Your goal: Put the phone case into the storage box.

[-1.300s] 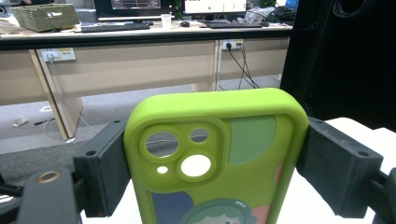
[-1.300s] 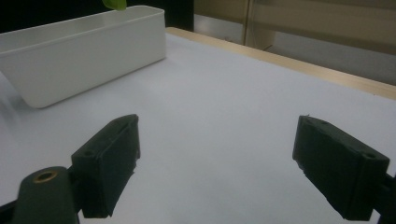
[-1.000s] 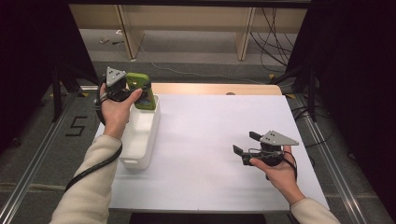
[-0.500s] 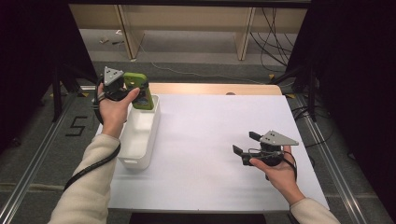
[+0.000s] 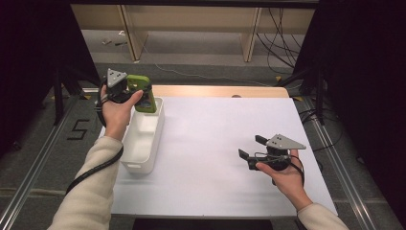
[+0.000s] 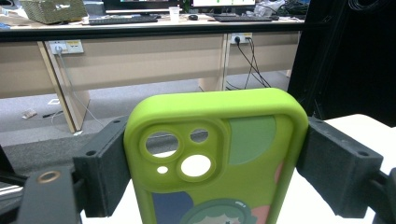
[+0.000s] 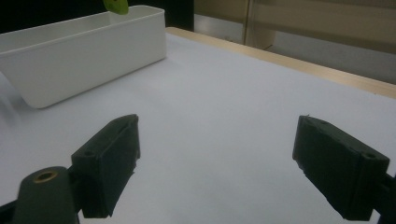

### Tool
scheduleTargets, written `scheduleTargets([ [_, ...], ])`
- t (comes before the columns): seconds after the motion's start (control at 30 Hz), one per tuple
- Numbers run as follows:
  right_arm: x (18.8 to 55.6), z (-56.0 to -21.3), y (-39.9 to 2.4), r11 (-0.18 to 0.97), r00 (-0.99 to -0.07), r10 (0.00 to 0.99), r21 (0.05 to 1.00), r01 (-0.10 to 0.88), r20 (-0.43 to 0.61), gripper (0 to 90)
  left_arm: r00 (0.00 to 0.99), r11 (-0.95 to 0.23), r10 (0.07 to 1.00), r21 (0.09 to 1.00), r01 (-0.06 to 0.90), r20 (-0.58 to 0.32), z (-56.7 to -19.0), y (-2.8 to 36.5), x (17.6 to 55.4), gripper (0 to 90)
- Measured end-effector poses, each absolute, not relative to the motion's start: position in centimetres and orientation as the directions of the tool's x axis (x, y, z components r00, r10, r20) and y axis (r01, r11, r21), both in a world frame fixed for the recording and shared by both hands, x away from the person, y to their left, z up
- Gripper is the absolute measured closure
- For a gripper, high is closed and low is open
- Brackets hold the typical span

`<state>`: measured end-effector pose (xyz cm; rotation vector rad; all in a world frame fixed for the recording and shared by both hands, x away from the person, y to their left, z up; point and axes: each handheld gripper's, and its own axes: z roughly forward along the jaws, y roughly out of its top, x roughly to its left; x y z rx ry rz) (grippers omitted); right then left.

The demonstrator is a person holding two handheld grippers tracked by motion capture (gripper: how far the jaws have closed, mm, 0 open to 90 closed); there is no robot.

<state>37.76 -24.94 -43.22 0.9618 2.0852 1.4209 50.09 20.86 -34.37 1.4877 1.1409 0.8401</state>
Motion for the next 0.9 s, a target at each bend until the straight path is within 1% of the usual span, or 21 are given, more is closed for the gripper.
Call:
scheduleTargets([
  [0.9,37.78,-43.31,-24.94,0.232,-0.661,0.749,0.923,0.307,0.032,15.9,0.309,-0.02,0.949,0.972,0.235,-0.055,-34.96,20.61,51.03,16.2],
])
